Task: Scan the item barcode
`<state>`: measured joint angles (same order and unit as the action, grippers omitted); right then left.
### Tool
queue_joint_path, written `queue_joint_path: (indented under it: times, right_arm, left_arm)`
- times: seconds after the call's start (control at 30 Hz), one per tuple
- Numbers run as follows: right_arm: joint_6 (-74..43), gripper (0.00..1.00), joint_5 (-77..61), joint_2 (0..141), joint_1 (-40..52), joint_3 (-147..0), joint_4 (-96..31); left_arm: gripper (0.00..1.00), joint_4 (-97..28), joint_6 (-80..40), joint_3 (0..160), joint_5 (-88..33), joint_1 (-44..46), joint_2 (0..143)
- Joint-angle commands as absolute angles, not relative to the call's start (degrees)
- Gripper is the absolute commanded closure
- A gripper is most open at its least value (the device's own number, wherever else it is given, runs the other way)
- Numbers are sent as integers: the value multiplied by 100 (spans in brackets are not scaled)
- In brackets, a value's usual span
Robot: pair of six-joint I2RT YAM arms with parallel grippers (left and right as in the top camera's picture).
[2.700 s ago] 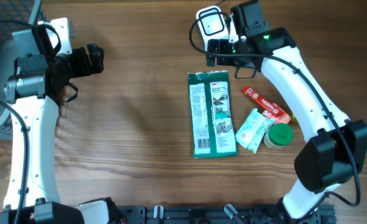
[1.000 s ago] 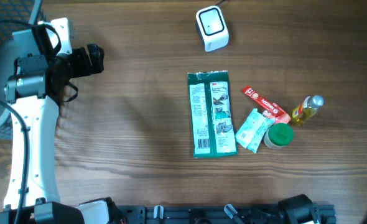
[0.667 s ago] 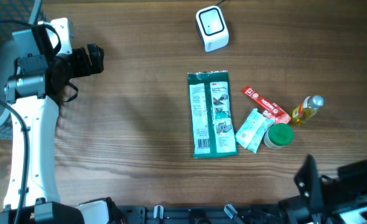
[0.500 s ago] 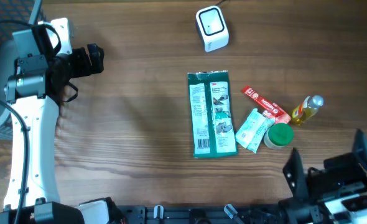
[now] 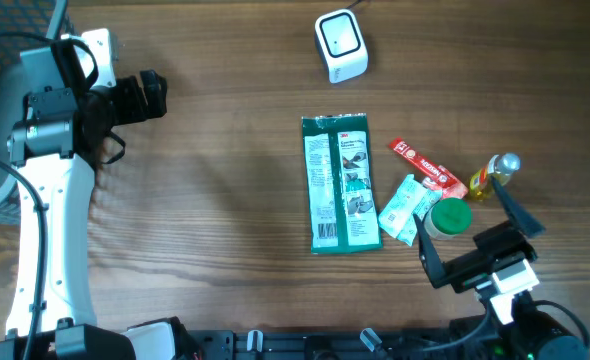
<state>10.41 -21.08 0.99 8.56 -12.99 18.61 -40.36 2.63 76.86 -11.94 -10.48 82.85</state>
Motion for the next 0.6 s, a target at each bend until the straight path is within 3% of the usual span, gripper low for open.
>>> queue_joint_path:
  times: [0.0, 0.13, 0.37, 0.57]
  right_arm:
    - [1026, 0, -1444, 23, 827, -650, 2650]
    - [377, 0, -517, 19, 827, -27, 3317]
    - [115, 0, -294, 19, 827, -30, 113]
    - [145, 0, -237, 19, 827, -30, 16]
  left_arm:
    - [0, -4038, 209, 7725, -1284, -1039, 8326]
    - [0, -4038, 209, 7725, -1284, -1039, 8326]
    - [0, -4038, 209, 7725, -1284, -1039, 8326]
    - [0, -4038, 209, 7725, -1284, -1039, 8326]
